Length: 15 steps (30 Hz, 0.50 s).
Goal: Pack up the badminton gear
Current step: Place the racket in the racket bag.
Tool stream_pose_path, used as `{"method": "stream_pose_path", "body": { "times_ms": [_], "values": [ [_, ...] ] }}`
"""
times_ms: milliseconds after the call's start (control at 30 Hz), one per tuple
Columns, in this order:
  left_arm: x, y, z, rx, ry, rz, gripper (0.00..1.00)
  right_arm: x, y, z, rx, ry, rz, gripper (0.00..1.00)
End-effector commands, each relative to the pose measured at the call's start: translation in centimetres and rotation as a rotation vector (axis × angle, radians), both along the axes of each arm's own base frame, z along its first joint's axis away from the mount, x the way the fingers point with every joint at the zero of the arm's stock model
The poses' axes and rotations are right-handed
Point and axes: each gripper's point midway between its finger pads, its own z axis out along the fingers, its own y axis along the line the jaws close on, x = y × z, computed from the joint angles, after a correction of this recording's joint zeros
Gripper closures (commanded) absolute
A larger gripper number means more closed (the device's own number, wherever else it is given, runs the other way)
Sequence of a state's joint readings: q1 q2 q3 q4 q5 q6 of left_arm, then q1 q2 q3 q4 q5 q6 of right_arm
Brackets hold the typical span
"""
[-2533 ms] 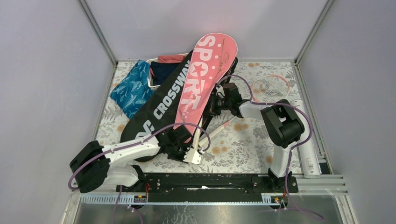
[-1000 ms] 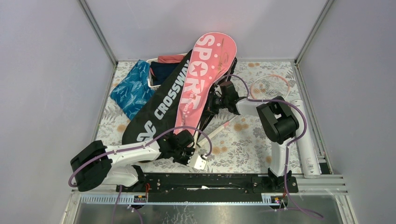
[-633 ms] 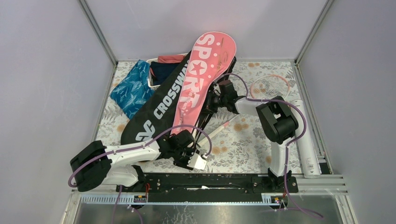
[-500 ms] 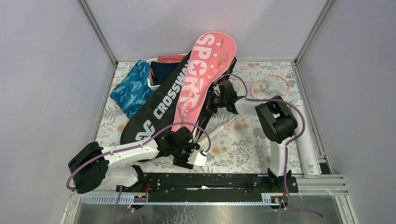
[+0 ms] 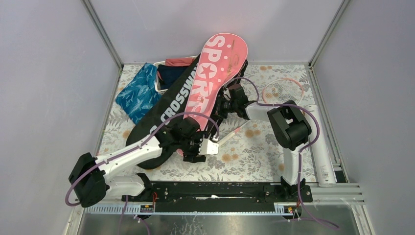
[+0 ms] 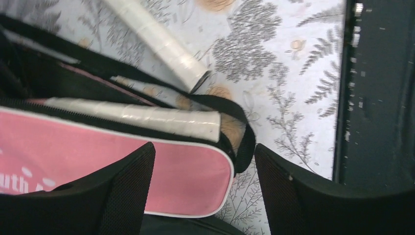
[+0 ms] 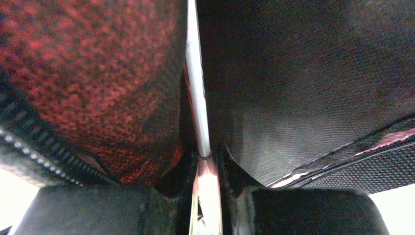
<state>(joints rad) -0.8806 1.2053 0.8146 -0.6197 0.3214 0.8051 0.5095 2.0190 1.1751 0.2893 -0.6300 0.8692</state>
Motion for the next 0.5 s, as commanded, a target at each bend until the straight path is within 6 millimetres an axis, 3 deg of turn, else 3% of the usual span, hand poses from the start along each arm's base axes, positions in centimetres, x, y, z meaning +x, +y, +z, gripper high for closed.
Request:
{"method": "stream_pose_path", "body": {
  "times_ms": [0, 167, 333, 467],
  "values": [
    [3.6, 0.2, -0.1, -0.014, -0.040, 0.256, 0.22, 3.9, 0.3, 2.5, 0.043, -0.102, -0.098, 1.00],
    [6.9, 0.3, -0.6, -0.071, -0.114, 0.494, 0.20, 3.8, 0.4, 2.7, 0.055, -0.097, -0.090, 1.00],
    [8.5, 0.0, -0.6, -0.101, -0.142, 0.586, 0.12, 3.7, 0.3, 2.6, 0.048, -0.100, -0.088, 1.00],
    [10.2, 0.4, -0.8, -0.101, -0.216, 0.651, 0.16, 3.6, 0.3, 2.5, 0.049, -0.099, -0.084, 1.00]
  ]
}}
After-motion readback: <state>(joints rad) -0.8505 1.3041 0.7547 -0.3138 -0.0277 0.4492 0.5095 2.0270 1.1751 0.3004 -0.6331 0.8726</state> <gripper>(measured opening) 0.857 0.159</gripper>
